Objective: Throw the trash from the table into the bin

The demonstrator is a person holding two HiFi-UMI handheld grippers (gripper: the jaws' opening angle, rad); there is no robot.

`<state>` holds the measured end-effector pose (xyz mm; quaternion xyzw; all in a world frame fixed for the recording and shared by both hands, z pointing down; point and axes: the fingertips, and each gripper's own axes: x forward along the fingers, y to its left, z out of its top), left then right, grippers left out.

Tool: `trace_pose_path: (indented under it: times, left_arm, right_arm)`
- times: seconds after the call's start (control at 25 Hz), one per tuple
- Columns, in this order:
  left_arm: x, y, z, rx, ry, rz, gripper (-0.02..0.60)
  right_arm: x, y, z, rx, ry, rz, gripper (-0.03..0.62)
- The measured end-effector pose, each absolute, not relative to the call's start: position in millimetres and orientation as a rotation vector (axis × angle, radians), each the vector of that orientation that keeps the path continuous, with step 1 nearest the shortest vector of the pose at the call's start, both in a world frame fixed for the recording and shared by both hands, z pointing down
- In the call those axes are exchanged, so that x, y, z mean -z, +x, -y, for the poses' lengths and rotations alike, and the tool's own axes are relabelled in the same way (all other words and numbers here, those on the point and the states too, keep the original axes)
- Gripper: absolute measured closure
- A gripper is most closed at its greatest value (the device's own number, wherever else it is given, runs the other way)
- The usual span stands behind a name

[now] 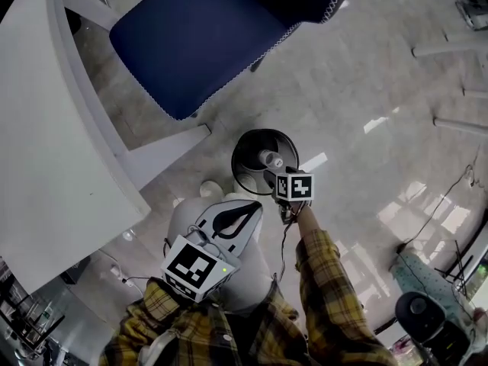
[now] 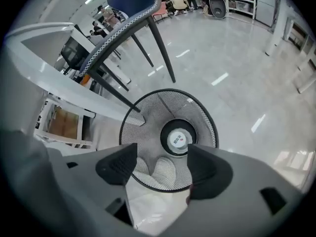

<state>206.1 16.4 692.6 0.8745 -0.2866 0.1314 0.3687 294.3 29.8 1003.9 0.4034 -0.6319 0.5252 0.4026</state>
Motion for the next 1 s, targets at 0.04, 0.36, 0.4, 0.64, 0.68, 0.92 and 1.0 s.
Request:
trace_pose_path:
  times: [0.04, 0.36, 0.4, 0.64, 0.68, 0.92, 1.0]
  left_arm:
    - [-683, 206, -19, -0.335, 2.241, 0.737, 0.571]
    - [-588, 217, -31, -0.312, 2.209, 0.76, 0.571]
    - [-576, 217, -32, -0.309, 2.21, 0.763, 0.571]
    - [-508, 210, -24, -0.278, 2.216, 0.812, 0.571]
    - [-496, 209, -21, -0.268, 2.227, 0.822, 0.571]
    - [-428, 195, -10, -0.218, 2.29, 0.889, 0.571]
    - [-408, 189, -7, -0.209, 2.322, 0.903, 0.571]
  right_arm:
    - [-992, 295, -33, -1.326, 1.015, 1.598, 0.298]
    - [-892, 294, -49, -1.364, 0.992, 1.612, 0.298]
    - [-879, 294, -49, -1.375, 0.999, 1.617, 0.298]
    - [-794, 273, -42, -1.432, 0.97, 1.739, 0.305]
    - [-779, 266, -41, -1.455, 0.945, 1.771, 0.305]
    - [-677, 236, -41, -1.509, 0.849, 1.976, 0.371]
    - [-635, 228, -36, -1.503, 0.847, 2.065, 0.393]
